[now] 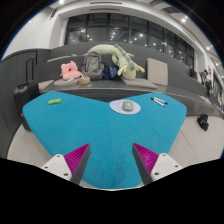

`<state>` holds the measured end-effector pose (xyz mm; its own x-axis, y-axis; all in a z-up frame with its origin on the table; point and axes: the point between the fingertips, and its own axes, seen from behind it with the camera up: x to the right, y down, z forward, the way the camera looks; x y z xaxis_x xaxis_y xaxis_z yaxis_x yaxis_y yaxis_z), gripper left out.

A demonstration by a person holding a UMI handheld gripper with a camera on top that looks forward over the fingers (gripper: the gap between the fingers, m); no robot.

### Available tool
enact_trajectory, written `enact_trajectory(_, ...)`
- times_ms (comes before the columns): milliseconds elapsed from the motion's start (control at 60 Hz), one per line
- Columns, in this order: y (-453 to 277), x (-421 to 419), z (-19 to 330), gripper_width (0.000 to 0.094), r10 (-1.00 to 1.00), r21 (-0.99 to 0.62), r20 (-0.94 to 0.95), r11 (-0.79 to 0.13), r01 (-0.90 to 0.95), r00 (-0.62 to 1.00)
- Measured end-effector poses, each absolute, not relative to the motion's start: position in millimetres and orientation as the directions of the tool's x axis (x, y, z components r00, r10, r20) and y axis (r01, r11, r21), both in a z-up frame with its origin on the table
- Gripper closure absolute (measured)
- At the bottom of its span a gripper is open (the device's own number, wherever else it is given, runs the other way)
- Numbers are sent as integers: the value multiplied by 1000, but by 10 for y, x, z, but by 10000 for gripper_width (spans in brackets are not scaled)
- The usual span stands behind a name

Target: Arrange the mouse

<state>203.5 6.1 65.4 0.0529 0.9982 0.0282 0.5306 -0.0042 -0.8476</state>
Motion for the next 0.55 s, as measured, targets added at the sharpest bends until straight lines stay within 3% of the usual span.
enact_trajectory(550,172,2180,792,79,995,-868,96,69,491,29)
